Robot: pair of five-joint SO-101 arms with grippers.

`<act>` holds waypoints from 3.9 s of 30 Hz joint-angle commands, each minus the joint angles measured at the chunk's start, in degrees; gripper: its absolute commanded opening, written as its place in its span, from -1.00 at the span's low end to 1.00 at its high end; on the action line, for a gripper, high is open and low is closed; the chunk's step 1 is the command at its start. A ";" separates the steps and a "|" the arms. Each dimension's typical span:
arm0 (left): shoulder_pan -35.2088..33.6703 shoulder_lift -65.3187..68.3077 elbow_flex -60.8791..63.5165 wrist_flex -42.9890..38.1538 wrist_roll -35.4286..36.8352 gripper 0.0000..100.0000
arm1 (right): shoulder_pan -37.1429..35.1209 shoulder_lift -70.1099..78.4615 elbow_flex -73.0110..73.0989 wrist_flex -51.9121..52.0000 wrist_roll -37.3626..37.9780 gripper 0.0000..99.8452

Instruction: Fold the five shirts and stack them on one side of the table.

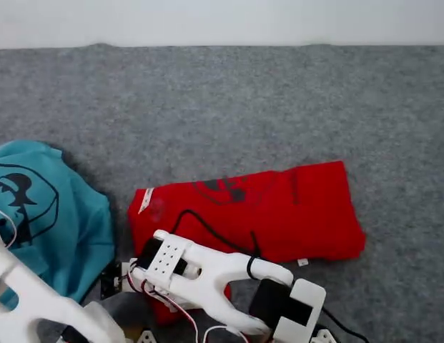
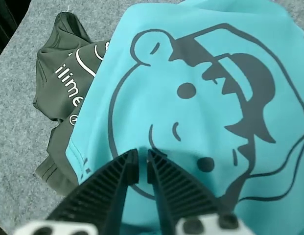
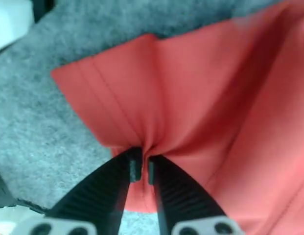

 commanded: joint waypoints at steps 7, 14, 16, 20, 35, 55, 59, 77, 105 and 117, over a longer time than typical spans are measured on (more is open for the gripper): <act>0.35 -0.79 -0.92 -1.32 -0.35 -0.91 | 1.80 -9.27 -1.67 6.64 0.35 -0.98; 0.53 -0.62 -1.01 -1.41 -0.35 -0.91 | 9.98 -13.14 -2.73 7.87 2.29 -0.98; 0.53 -0.62 -1.01 -1.41 -0.35 -0.91 | 12.09 -12.79 -4.66 7.87 2.81 -0.98; 0.53 -0.62 -1.01 -1.32 -0.35 -0.91 | 15.52 -9.71 -10.64 7.87 3.08 -0.98; 0.53 -0.62 -0.92 -1.32 -0.35 -0.91 | 21.67 8.92 -33.67 11.65 3.69 -0.85; 0.53 -0.53 -0.92 -1.49 -0.44 -0.91 | 25.19 11.12 -43.08 27.12 -1.76 -0.83; 0.53 -0.53 -0.92 -1.49 -0.44 -0.91 | 24.48 5.49 -39.21 28.70 -0.35 -0.84; 0.44 -0.53 -1.01 -1.58 -0.18 -0.91 | -1.10 -27.91 9.49 9.71 -8.35 -0.51; 0.18 -0.53 -0.92 -1.32 -0.18 -0.91 | -10.42 -28.62 21.10 -0.92 -3.87 -0.52; 0.18 -0.62 -0.92 -1.32 -0.09 -0.91 | -7.08 -28.62 20.13 3.12 -12.48 -0.51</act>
